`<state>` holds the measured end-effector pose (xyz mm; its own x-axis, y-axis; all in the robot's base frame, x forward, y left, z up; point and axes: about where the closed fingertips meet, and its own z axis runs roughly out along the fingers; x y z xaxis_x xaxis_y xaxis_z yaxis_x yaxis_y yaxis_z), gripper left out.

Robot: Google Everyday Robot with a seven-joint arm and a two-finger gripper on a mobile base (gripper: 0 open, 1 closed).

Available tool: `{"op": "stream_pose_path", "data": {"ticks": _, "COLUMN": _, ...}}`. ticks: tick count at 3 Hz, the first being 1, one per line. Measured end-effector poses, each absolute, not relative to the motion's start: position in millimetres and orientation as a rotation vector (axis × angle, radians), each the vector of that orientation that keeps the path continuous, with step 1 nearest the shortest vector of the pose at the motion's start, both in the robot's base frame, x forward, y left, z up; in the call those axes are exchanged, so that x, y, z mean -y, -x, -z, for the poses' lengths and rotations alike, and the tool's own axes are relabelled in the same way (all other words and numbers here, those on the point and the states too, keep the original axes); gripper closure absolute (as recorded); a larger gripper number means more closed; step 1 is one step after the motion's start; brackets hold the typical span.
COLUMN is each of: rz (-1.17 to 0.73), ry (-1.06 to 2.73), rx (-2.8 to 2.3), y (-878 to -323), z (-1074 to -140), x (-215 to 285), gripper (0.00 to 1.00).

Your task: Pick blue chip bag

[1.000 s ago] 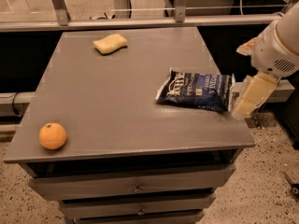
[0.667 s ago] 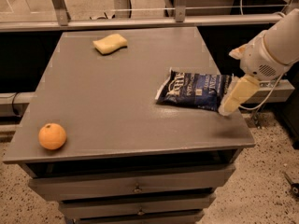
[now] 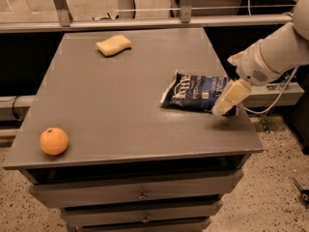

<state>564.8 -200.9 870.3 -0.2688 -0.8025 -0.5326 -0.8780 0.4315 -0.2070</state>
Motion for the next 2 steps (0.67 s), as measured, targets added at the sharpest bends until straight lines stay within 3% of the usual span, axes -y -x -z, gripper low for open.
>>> {"op": "stream_pose_path", "data": {"ticks": 2, "rz": -0.254, "ry": 1.354, "rx": -2.137, "y": -571.4, "z": -857.0, "x": 193.4, "gripper": 0.51}}
